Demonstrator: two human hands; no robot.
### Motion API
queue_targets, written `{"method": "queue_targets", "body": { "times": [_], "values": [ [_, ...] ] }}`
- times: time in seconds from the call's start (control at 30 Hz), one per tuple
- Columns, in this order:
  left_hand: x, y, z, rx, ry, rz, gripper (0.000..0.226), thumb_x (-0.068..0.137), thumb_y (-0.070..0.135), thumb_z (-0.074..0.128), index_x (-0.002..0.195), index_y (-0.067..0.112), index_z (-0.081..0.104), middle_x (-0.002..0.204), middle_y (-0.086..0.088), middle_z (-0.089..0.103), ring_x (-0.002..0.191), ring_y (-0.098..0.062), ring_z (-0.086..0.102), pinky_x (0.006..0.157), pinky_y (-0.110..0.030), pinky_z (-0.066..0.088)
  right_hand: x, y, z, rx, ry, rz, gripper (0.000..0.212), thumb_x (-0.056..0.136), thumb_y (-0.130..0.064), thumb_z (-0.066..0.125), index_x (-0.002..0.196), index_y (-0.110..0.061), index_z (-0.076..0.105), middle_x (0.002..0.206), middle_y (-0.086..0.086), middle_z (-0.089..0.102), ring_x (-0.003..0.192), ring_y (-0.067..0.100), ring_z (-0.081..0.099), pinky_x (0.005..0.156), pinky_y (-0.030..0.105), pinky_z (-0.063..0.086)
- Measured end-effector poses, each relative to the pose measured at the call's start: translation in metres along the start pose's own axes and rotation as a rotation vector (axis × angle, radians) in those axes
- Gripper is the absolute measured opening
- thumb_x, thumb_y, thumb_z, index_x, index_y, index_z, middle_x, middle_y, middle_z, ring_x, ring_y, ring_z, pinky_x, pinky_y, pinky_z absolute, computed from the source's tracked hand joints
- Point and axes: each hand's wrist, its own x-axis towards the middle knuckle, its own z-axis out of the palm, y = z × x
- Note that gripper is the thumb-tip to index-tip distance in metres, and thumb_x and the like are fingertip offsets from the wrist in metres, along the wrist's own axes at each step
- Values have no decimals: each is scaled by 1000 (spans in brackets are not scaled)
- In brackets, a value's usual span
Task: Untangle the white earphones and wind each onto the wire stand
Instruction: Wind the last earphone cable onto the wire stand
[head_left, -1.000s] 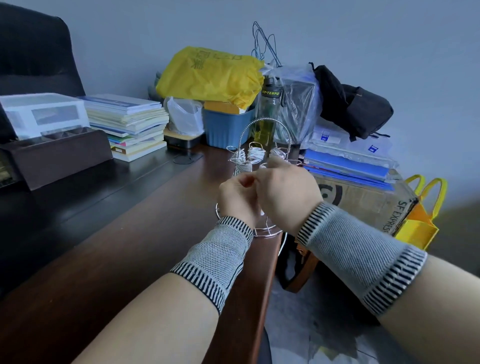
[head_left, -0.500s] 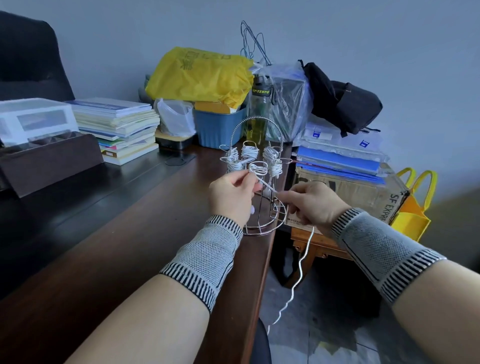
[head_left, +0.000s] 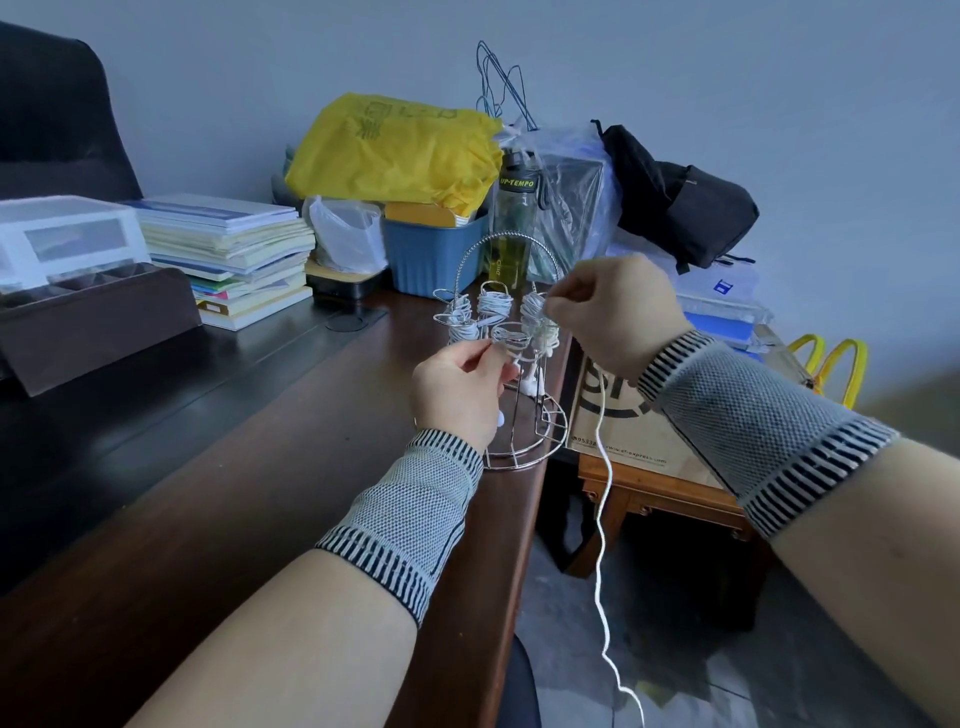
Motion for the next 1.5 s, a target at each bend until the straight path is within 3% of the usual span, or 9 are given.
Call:
{"method": "queue_targets", "body": {
  "times": [0.17, 0.33, 0.57, 0.67, 0.83, 1.0, 1.2, 1.37, 1.5],
  "values": [
    [-1, 0, 0, -28, -28, -52, 10, 90, 14, 65, 87, 10, 73, 58, 7, 68, 66, -10, 69, 60, -31, 55, 19, -20, 13, -187, -118, -37, 18, 91, -15, 57, 94, -11, 75, 90, 5, 72, 84, 21, 66, 72, 28, 53],
    [-1, 0, 1, -6, -25, -64, 19, 86, 13, 65, 67, 15, 70, 55, 5, 67, 66, -14, 72, 53, -28, 51, 17, -39, 16, -265, -233, -117, 11, 89, -17, 59, 89, -16, 70, 94, 2, 69, 89, 19, 64, 78, 28, 52],
    [-1, -3, -2, 105, 9, -65, 47, 83, -2, 52, 39, 12, 49, 31, 5, 46, 30, -8, 40, 37, -13, 32, -9, -41, 31, -401, -161, -381, 20, 92, -24, 54, 100, -12, 68, 96, 7, 67, 92, 27, 62, 80, 36, 49],
    [1, -5, -3, 143, -5, -28, 50, 84, -5, 54, 37, 13, 53, 29, 8, 40, 28, -4, 33, 36, -13, 28, -28, -22, 44, -206, -28, -406, 20, 91, -19, 55, 94, -9, 71, 90, 7, 67, 82, 28, 63, 73, 37, 51],
    [2, -6, -5, 99, -37, -32, 33, 88, 10, 63, 60, 23, 72, 49, 4, 63, 47, -25, 58, 47, -34, 52, -54, 10, 56, 225, 124, -19, 5, 85, -15, 71, 83, -17, 75, 70, -13, 66, 57, -1, 55, 61, 5, 41],
    [-4, -2, -4, 9, -52, -52, 27, 88, 9, 65, 68, 26, 71, 62, 8, 72, 68, -7, 73, 56, -32, 54, -58, 28, 60, 473, 56, 366, 14, 85, -18, 71, 71, -19, 68, 55, -8, 63, 47, 1, 54, 53, 22, 50],
    [-7, 0, -4, 41, -66, -40, 11, 84, 13, 69, 92, 11, 76, 67, 2, 73, 71, -13, 73, 63, -36, 59, -50, 29, 62, 580, 32, 452, 14, 85, -15, 71, 71, -11, 68, 59, 0, 66, 51, 12, 57, 57, 31, 53],
    [-8, -1, -3, 85, -90, 2, 8, 81, 18, 73, 76, 23, 76, 66, 0, 73, 76, -27, 73, 59, -41, 59, -43, 28, 62, 630, 2, 471, 15, 85, -14, 72, 71, -9, 68, 61, 4, 65, 48, 11, 54, 53, 29, 50],
    [-7, -2, -3, 66, -99, 4, 12, 84, 15, 72, 74, 21, 74, 63, 5, 72, 68, -9, 72, 47, -23, 51, -44, 26, 63, 653, -23, 463, 14, 85, -14, 71, 74, -5, 69, 65, 9, 66, 49, 12, 55, 57, 31, 52]
  ]
}}
